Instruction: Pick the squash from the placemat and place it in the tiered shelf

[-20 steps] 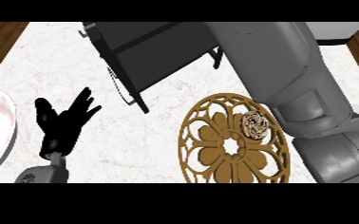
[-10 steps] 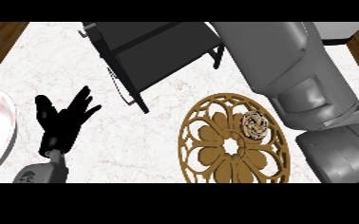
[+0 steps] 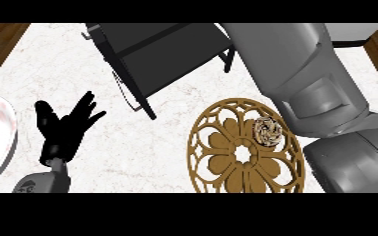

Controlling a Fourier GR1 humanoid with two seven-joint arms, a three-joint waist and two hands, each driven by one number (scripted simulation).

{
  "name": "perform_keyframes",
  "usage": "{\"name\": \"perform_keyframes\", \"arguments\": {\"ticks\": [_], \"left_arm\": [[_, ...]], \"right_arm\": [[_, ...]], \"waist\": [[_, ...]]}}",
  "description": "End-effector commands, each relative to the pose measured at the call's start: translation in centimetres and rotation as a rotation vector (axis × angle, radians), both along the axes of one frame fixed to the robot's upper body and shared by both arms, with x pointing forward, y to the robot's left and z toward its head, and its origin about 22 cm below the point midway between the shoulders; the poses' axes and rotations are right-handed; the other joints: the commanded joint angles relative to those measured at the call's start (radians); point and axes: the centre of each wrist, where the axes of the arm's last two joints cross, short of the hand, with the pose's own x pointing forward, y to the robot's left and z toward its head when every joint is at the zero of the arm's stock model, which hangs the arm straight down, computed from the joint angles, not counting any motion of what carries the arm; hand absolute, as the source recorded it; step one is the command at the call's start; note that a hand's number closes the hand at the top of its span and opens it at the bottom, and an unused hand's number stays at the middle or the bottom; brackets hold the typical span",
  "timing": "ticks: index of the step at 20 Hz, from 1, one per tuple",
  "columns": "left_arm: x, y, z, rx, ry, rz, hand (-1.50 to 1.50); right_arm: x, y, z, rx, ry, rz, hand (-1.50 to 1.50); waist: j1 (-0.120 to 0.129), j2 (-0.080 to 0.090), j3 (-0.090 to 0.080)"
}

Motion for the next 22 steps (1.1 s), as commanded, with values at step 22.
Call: {"name": "perform_keyframes", "arguments": {"ticks": [22], "left_arm": [[-0.1,-0.2,-1.0,0.004,0.044,-0.010,0.00]], "right_arm": [[2.7,-16.6,4.9,0.660,0.078,-0.391,-1.50]], "waist": [[0.004,0.012,-0.004]]}}
